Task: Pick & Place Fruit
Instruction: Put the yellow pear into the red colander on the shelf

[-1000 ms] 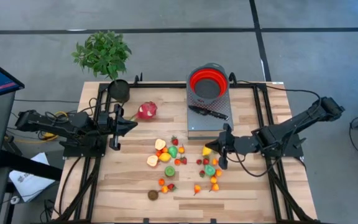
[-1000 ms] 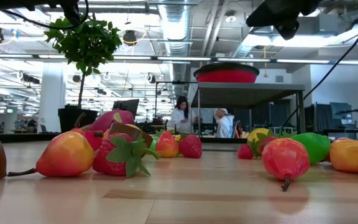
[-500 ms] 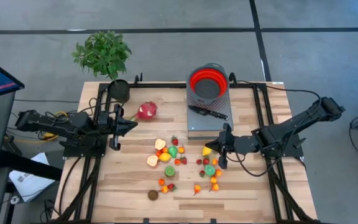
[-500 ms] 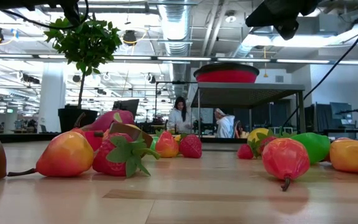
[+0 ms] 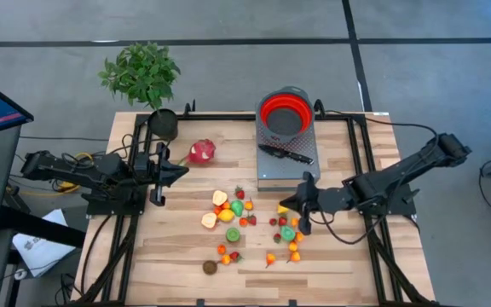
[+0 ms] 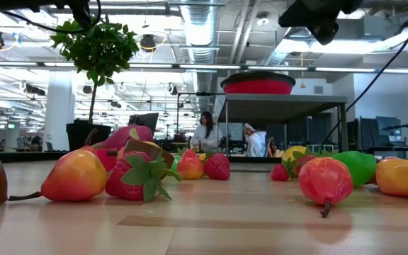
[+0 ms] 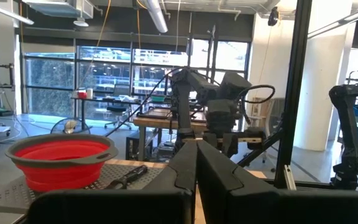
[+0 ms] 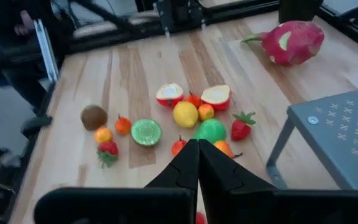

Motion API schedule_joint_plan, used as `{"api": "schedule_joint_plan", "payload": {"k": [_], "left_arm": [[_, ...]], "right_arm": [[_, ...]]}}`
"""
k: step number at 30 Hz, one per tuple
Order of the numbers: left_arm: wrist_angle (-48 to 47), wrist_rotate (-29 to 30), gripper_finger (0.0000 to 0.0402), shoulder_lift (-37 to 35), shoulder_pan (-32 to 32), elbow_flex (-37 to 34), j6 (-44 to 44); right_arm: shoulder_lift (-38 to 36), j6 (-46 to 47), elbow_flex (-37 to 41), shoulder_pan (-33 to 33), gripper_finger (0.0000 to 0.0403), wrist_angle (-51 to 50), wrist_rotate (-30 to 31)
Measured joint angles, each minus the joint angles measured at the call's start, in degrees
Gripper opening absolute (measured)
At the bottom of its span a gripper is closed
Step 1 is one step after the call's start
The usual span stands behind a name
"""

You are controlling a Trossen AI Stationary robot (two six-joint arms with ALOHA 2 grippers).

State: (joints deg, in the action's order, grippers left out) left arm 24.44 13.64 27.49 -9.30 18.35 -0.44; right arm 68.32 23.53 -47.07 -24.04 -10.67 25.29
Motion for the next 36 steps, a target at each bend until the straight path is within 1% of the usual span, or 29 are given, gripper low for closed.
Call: {"api": "schedule_joint_plan", "payload": {"k": [2,9,12,18,22,25,27,30,34,36], "left_arm": [[0.01,-0.01,0.0003,0.0,0.0,0.0,0.01],[0.03,0.0,0.0003,0.0,0.0,0.0,-0.01],[0.03,0.0,0.0003,0.0,0.0,0.0,-0.01],[0.03,-0.01,0.0003,0.0,0.0,0.0,-0.01],[0.03,-0.01,0.0003,0.0,0.0,0.0,-0.02],[0.03,0.0,0.0003,0.0,0.0,0.0,-0.01],[0.03,-0.01,0.0003,0.0,0.0,0.0,-0.03],[0.04,-0.01,0.0003,0.0,0.0,0.0,-0.03],[0.03,0.01,0.0003,0.0,0.0,0.0,-0.03],[0.03,-0.01,0.0003,0.0,0.0,0.0,-0.02]], "right_arm": [[2.08,-1.4,-2.57,0.03,0.0001,-1.18,-0.09],[12.47,-5.55,-10.8,0.74,0.0001,-19.93,-1.3],[16.95,-6.26,-12.52,1.46,0.0001,-25.0,-2.55],[23.17,-14.22,-12.76,2.15,0.0001,-27.31,-3.01],[25.21,-18.75,-12.79,2.11,0.0,-27.67,-3.27],[25.9,-20.9,-13.34,2.44,0.0,-29.16,-4.69],[25.88,-18.81,-14.27,2.78,0.0,-30.6,-4.76],[25.44,-10.58,-15.93,4.11,0.0,-33.92,-5.54],[23.55,2.32,-17.14,6.23,0.0,-39.36,-11.78],[23.12,7.07,-17.03,6.6,0.0,-41.14,-14.49]]}}
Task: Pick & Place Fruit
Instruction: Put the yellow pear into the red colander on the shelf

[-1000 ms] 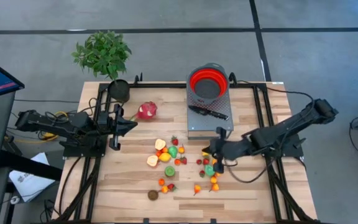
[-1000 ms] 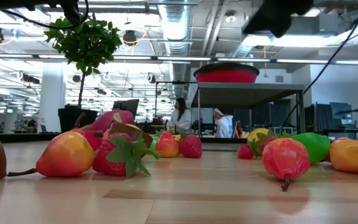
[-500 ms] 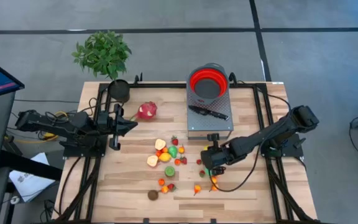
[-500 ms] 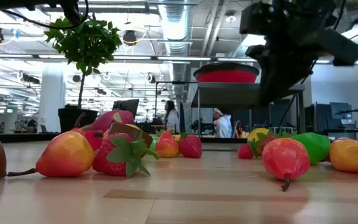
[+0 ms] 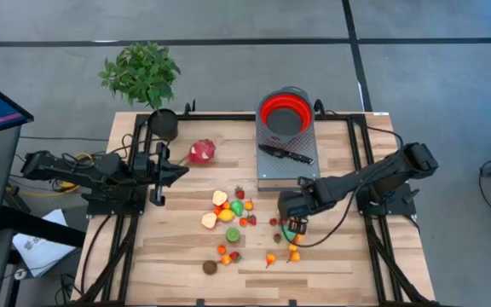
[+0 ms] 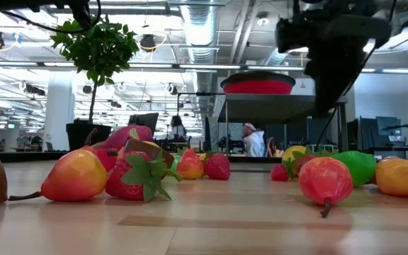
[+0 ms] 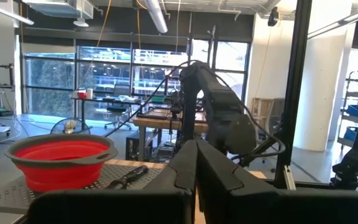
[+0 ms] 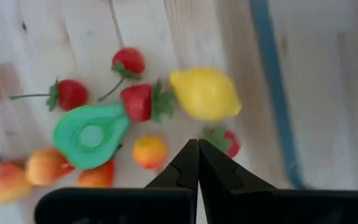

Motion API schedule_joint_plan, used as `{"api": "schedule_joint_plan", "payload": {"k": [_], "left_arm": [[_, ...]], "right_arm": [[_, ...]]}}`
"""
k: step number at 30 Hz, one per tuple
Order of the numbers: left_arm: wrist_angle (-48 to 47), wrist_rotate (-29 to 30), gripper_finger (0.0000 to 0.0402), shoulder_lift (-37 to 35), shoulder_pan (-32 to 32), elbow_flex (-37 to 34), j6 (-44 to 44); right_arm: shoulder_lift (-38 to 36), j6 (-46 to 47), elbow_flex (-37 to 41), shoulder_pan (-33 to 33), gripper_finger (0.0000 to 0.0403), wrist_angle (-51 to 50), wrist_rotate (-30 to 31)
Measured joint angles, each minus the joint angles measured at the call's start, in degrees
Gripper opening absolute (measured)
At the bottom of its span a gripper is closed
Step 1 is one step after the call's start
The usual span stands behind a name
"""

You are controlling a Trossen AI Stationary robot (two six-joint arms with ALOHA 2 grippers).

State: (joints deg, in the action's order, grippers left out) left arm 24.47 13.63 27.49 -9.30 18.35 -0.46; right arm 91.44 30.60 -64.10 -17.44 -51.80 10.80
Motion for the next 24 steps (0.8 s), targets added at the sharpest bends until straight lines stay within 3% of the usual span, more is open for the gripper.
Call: {"api": "schedule_joint_plan", "payload": {"k": [8,13,24], "left_arm": [[-0.01,0.0,0.0003,0.0,0.0,0.0,0.06],[-0.01,0.01,0.0003,0.0,0.0,0.0,0.12],[-0.02,0.0,0.0003,0.0,0.0,0.0,0.15]], "right_arm": [[-0.11,-0.5,1.34,-4.76,0.0,-1.1,-0.79],[-0.09,4.42,4.41,-7.35,0.0,1.3,-0.86],[-6.15,7.77,16.39,-9.22,0.0,21.95,-0.58]]}}
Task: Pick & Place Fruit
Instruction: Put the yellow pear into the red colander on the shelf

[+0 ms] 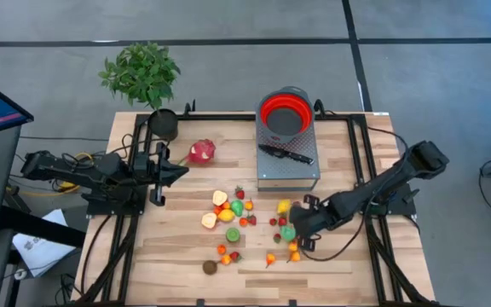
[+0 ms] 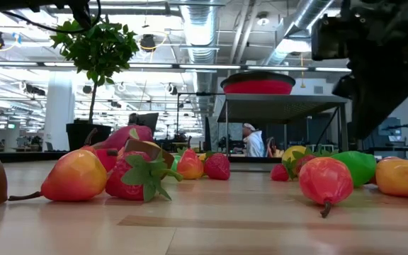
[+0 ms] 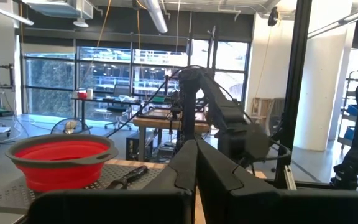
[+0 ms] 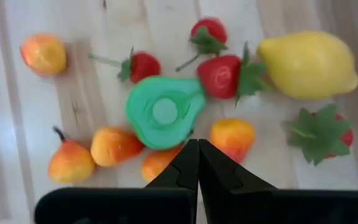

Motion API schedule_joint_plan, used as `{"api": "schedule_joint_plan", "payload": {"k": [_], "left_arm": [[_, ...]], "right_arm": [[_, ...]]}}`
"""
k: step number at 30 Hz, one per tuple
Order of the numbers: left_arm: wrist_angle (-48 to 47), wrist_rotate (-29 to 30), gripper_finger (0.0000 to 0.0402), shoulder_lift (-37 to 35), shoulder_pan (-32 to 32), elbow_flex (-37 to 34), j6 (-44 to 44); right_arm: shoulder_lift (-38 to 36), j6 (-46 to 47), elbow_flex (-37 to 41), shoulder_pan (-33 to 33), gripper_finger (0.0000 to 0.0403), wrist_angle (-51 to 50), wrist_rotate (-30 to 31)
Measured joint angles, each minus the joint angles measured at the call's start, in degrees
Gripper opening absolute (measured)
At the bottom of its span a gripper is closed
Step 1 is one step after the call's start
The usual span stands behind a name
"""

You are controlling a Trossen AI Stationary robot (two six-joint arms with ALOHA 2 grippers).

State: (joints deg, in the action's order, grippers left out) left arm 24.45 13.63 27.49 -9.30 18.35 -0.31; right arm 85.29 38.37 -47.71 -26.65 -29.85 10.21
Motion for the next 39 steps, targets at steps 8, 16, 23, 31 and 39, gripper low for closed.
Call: {"api": "schedule_joint_plan", "payload": {"k": [8,16,23,31,39], "left_arm": [[0.02,0.02,0.0003,0.0,0.0,0.0,0.01],[0.01,0.0,0.0003,0.0,0.0,0.0,0.01],[0.02,0.01,0.0003,0.0,0.0,0.0,0.01],[0.02,0.0,0.0003,0.0,0.0,0.0,0.01],[0.02,0.02,0.0003,0.0,0.0,0.0,0.01]], "right_arm": [[-6.28,1.58,5.53,0.0,0.0,2.8,5.18],[-3.86,-5.94,5.8,0.15,0.002,3.08,5.29],[1.14,-13.63,5.8,0.15,0.011,3.92,5.33],[1.92,-17.5,1.13,0.16,0.0187,1.39,5.36],[1.69,-19.47,-3.34,0.96,0.0186,-7.44,4.95]]}}
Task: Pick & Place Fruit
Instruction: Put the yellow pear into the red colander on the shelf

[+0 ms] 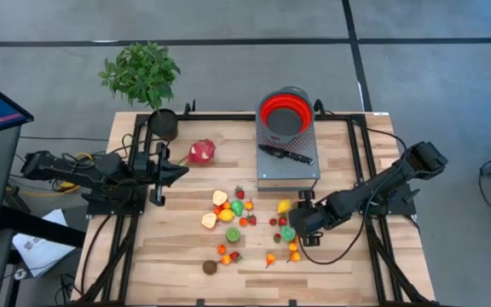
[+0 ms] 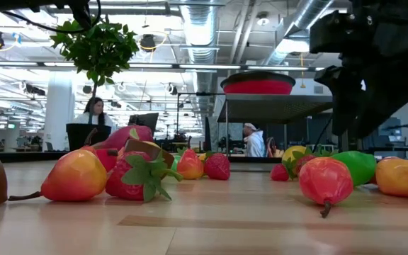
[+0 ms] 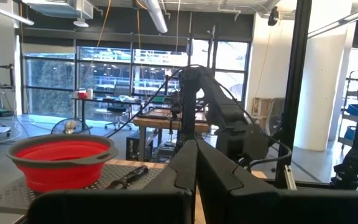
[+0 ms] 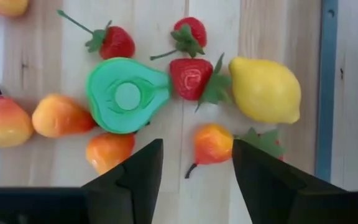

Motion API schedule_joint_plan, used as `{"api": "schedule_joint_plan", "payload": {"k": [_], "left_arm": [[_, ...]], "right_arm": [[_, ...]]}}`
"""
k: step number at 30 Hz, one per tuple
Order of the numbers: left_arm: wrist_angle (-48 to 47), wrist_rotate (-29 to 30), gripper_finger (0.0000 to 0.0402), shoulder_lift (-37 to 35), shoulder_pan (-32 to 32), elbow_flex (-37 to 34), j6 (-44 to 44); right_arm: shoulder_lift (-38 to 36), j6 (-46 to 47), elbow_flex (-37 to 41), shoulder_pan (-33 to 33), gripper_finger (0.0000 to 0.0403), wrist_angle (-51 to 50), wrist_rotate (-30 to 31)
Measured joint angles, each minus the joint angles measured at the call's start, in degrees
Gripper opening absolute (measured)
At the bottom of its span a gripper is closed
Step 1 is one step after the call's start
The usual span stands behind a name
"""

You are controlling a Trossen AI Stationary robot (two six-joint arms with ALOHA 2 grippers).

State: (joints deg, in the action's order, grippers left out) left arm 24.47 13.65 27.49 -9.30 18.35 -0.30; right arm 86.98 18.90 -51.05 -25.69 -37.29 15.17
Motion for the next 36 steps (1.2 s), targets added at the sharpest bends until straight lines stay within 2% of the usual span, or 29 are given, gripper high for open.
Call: {"api": "schedule_joint_plan", "payload": {"k": [11,22,36], "left_arm": [[0.0,0.0,0.0003,0.0,0.0,0.0,0.0],[0.09,-0.02,0.0003,1.08,0.0,0.0,0.0],[-0.02,0.0,0.0003,1.14,0.0,0.0,0.0]], "right_arm": [[2.53,0.09,0.11,2.49,0.0168,-0.19,-0.1],[11.42,0.65,-0.18,1.61,0.0165,1.87,-0.28],[8.01,0.71,0.13,1.77,0.0112,3.53,-1.77]]}}
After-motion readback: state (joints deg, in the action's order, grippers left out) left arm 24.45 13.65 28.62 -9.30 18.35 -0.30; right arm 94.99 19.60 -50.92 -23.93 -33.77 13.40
